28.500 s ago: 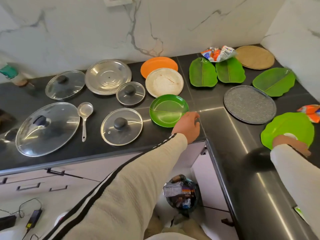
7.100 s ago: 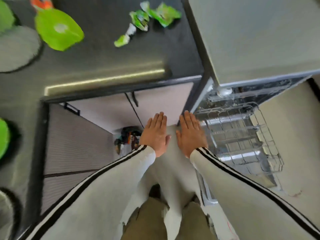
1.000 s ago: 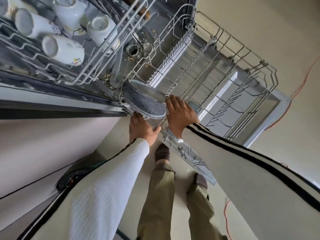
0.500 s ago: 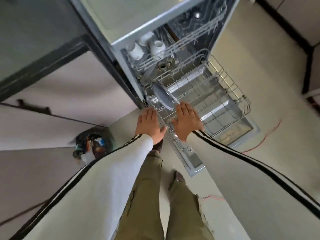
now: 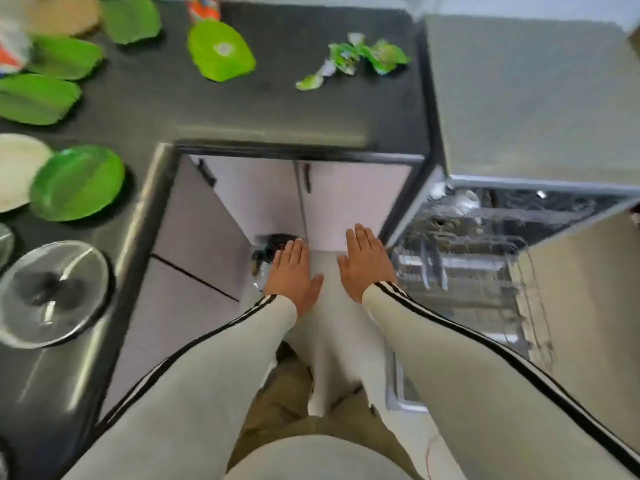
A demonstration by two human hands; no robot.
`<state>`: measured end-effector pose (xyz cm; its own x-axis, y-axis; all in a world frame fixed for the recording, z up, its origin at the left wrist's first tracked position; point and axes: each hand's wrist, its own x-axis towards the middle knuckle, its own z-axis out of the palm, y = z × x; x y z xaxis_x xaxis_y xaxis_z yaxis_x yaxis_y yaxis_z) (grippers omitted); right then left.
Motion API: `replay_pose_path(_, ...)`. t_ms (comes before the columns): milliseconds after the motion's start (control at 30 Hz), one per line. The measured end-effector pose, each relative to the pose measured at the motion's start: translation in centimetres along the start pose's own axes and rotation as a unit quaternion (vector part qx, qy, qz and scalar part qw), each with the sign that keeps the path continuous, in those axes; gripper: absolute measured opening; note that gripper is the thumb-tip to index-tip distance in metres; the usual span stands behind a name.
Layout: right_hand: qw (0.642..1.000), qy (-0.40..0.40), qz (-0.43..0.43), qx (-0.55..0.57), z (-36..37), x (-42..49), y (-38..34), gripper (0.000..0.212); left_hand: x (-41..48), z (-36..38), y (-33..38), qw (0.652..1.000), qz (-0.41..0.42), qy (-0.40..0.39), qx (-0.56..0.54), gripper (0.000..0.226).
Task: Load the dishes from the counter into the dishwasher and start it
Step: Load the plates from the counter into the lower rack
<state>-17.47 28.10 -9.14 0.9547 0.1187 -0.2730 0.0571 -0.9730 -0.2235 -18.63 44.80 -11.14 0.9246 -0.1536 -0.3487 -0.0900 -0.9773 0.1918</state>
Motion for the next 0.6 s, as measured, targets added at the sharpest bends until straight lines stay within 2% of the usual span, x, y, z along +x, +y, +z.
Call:
replay_pose_path(267,0.978,0.050,-0.203,-0.029,-3.8,9.4,-19.3,0.061,0.7,-9.8,-16.1,0.981,-0.145,0.130,-0.016,0.074)
replay_pose_path(433,0.949,0.047,-0.306,-0.061,-4.0,12.3,-28.0,0.060,-1.5,-11.1,-22.5,0.959,-0.230,0.160,-0.044,0.071)
replay_pose_path(600,0.926,0.040,-0.373,-0.049,-3.8,14.3,-34.3,0.058,-2.4,-11.2,-26.7,0.924,-0.317,0.193,-0.088,0.075)
